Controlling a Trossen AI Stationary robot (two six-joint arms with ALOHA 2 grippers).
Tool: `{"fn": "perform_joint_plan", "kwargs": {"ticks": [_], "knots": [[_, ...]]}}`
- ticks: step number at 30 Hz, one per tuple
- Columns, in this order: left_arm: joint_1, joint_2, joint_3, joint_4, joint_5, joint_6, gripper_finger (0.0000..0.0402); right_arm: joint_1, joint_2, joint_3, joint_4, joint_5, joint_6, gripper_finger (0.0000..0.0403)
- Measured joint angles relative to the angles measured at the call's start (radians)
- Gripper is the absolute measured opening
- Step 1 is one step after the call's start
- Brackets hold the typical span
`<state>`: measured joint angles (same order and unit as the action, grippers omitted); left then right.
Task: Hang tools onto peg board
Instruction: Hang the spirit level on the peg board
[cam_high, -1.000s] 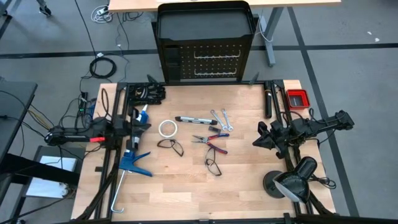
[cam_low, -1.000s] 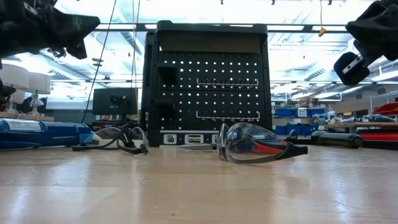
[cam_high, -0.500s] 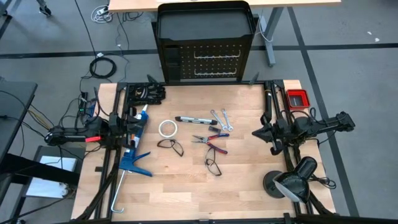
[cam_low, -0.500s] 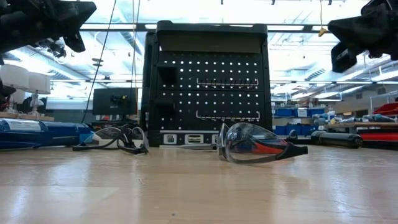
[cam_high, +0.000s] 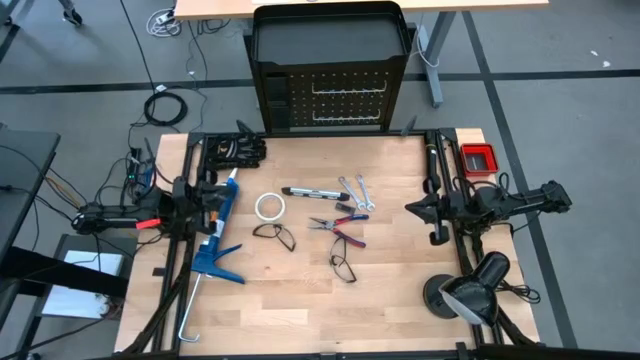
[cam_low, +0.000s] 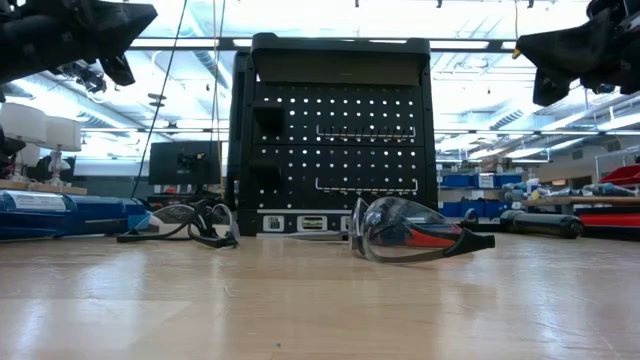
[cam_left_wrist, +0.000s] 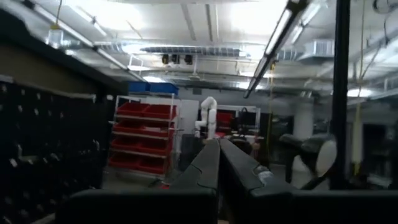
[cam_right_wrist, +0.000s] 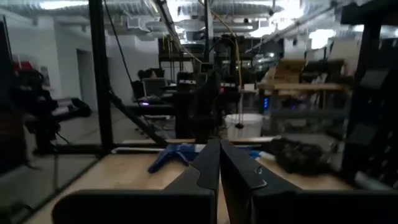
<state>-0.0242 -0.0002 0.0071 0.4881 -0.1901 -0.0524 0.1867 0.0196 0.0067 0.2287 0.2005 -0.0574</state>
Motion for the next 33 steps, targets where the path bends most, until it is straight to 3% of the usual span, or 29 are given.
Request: {"fn": "perform_joint_plan", "kwargs": {"ticks": [3,8,12,21,26,33], "knots": [[0.0,0.0,0.0,0.0,-0.02,-0.054,0.0012,0.0,0.0,0.0,0.042,0.054,-0.003,0.0022],[0.0,0.031,0.062,-0.178,-0.148,-0.078,0.0012,-0.001,0.012,0.007,0.112,0.32,0.095,0.0023],[0.001,0.155,0.161,-0.36,-0.246,-0.121,0.0012,-0.007,0.091,0.069,0.025,0.365,0.108,0.0022],[0.0,0.536,0.365,-0.489,-0.247,-0.14,0.0012,-0.12,0.457,0.355,-0.213,0.374,0.114,0.0023],[0.0,0.699,0.435,-0.486,-0.281,-0.159,0.0024,-0.242,0.669,0.526,-0.303,0.177,0.109,0.0038],[0.019,0.862,0.501,-0.484,-0.288,-0.165,0.0098,-0.414,0.921,0.644,-0.336,-0.107,0.067,0.0089]]}}
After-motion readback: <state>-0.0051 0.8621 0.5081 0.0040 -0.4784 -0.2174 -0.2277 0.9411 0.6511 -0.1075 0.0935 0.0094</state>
